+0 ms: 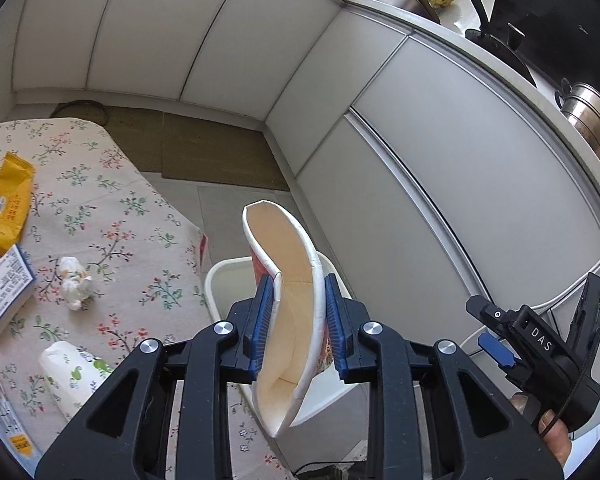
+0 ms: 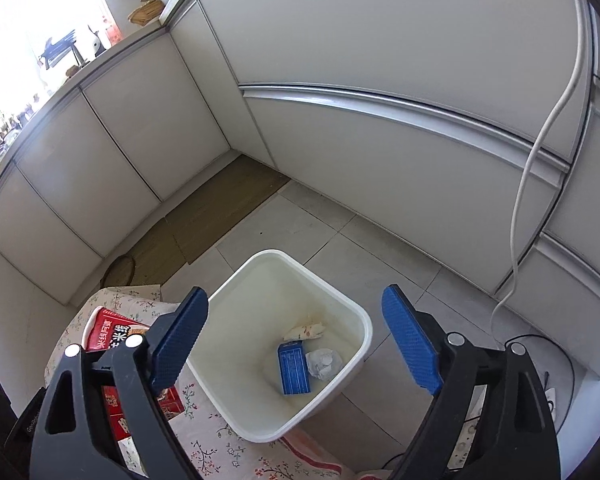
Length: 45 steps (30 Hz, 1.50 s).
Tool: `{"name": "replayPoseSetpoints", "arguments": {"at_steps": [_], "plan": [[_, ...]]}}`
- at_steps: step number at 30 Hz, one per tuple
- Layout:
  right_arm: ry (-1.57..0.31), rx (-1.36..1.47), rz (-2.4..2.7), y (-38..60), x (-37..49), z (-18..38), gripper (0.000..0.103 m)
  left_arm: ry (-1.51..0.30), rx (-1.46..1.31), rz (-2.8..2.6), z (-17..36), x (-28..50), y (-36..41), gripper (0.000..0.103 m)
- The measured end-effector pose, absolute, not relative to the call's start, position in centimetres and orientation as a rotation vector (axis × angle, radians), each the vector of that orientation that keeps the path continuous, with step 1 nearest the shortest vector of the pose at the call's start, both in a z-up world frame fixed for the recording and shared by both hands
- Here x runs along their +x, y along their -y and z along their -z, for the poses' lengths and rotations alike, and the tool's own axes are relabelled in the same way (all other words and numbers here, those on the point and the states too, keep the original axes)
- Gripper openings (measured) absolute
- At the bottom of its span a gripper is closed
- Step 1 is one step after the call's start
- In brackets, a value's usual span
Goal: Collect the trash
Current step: 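Drop the blue box and red bag into the white bin, opening both grippers, then reach the left gripper to the orange peel and grasp it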
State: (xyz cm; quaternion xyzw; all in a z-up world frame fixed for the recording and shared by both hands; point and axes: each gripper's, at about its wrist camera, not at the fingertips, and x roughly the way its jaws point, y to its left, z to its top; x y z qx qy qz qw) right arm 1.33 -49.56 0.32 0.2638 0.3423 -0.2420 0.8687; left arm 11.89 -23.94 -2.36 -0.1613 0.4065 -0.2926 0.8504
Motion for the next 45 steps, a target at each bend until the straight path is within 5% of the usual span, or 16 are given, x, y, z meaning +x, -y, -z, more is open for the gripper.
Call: {"name": "replayPoseSetpoints", "arguments": {"at_steps": [3, 7, 13, 45], "plan": [[-0.714, 0.55, 0.518, 50.2, 1.1, -0.3, 0.087, -0.883, -0.327, 0.63, 3.4, 12.1, 25.4, 0.03], [-0.708, 0.551, 0.527, 50.4, 0.8, -0.4, 0.088, -0.9, -0.298, 0.605, 4.1, 12.0, 26.4, 0.064], [-0.704, 0.503, 0.544, 49.5, 0.9, -0.5, 0.092, -0.86, -0.212, 0.504, 3.4, 11.5, 25.9, 0.09], [-0.717, 0.073, 0.34, 31.2, 6.2, -0.9, 0.096, -0.842, -0.098, 0.07, 1.5, 10.5, 10.7, 0.096]]}}
